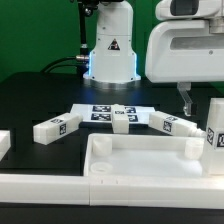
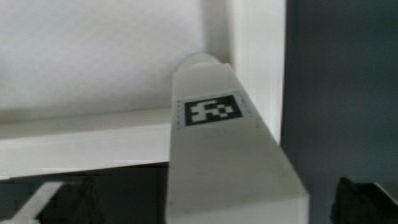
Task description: Assemble desk
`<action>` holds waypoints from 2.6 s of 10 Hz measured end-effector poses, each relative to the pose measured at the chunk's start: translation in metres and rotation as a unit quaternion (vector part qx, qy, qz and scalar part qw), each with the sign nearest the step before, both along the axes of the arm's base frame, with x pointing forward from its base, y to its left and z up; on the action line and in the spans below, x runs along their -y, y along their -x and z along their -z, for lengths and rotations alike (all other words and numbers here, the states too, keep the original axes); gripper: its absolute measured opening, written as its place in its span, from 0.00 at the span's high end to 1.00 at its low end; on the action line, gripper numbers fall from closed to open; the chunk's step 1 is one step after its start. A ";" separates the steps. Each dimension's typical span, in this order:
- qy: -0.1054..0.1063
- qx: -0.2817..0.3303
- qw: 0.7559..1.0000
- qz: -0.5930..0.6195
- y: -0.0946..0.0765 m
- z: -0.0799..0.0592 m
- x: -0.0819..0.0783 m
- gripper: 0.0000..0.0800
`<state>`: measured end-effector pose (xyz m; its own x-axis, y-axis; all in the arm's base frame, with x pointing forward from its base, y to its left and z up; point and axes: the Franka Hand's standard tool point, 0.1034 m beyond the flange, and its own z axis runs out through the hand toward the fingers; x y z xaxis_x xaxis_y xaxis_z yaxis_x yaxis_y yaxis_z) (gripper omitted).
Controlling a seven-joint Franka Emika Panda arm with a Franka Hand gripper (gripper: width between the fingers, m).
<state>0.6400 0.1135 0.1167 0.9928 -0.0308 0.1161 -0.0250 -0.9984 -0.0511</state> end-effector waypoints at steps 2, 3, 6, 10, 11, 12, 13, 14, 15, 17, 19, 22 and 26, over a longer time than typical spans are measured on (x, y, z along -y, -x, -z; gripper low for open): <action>-0.001 -0.001 1.000 0.012 -0.001 0.000 0.004 0.22; -0.002 -0.001 1.000 0.018 -0.001 0.000 0.004 0.45; -0.014 -0.005 0.993 0.120 -0.001 0.000 0.004 0.64; -0.051 -0.024 0.861 0.505 0.001 0.002 0.004 0.64; -0.065 -0.030 0.787 0.613 0.002 0.003 0.001 0.64; -0.065 -0.030 0.784 0.617 0.002 0.002 0.001 0.64; -0.070 -0.033 0.761 0.644 0.002 0.003 0.001 0.64; -0.076 -0.036 0.726 0.682 0.002 0.003 0.001 0.64; -0.088 -0.040 0.678 0.728 0.002 0.003 0.000 0.64; -0.105 -0.044 0.596 0.795 0.002 0.003 0.001 0.64; -0.102 -0.044 0.620 0.777 0.003 0.004 0.000 0.57; -0.077 -0.033 0.811 0.579 0.001 0.002 0.001 0.20; -0.063 -0.029 0.892 0.446 0.004 0.004 -0.006 0.19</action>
Offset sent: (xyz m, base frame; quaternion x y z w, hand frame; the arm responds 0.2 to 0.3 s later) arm 0.0000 0.0000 0.0000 0.0000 0.0000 0.0650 0.9979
